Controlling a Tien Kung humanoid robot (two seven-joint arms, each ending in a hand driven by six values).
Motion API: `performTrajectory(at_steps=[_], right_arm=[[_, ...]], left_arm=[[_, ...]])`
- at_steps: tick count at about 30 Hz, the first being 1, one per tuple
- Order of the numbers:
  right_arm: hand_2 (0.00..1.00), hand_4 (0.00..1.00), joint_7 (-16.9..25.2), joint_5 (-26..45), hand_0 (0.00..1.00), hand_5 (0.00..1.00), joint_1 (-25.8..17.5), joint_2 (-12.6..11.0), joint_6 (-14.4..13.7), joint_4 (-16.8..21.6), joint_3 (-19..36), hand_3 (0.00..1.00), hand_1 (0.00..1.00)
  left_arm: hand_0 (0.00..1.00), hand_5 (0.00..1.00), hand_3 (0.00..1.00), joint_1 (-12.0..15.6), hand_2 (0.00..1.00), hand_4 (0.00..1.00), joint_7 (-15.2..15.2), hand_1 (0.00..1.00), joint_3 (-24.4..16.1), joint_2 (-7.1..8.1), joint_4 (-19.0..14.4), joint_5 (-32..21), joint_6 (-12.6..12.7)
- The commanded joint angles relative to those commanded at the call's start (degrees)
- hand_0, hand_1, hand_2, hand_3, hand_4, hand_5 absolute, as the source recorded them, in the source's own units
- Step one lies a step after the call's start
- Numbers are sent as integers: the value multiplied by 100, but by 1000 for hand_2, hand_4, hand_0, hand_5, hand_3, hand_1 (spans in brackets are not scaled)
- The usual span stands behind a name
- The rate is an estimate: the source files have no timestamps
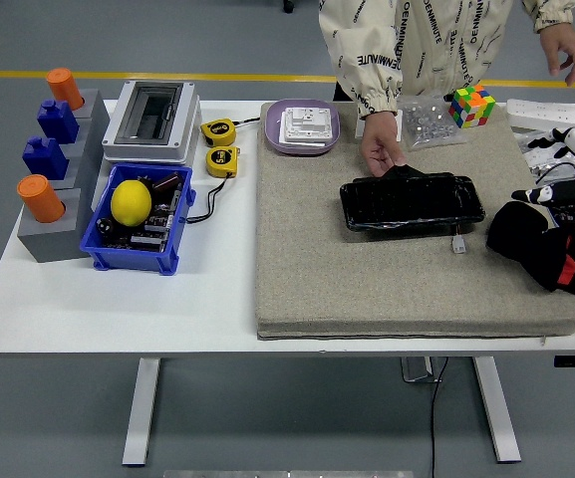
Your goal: Pick the rag up,wipe the panel,place it on the desk
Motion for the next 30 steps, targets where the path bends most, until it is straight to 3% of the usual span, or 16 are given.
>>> performTrajectory(at_steps=[6, 18, 25, 30], right_arm=[[823, 998, 14, -1260, 770, 610, 118, -9, 73, -262, -266, 829, 731], [831, 998, 22, -1260, 776, 626, 178, 189, 115, -766, -318, 836, 736], [823, 998, -215, -1260, 770, 632, 115, 489, -378, -943, -74, 829, 729], [821, 998, -575, -1260, 772, 631, 12, 681, -376, -875, 186, 824, 729]], left_arm=[[635, 511, 573, -14, 685, 613, -2, 658, -2, -4, -6, -2, 0], [634, 509, 573, -22, 684, 612, -2, 658, -1, -16, -3, -12, -1], [635, 510, 573, -20, 683, 613, -3, 658, -3, -18, -5, -10, 1], [635, 509, 573, -8, 682, 612, -1, 657, -2, -17, 0, -11, 0]])
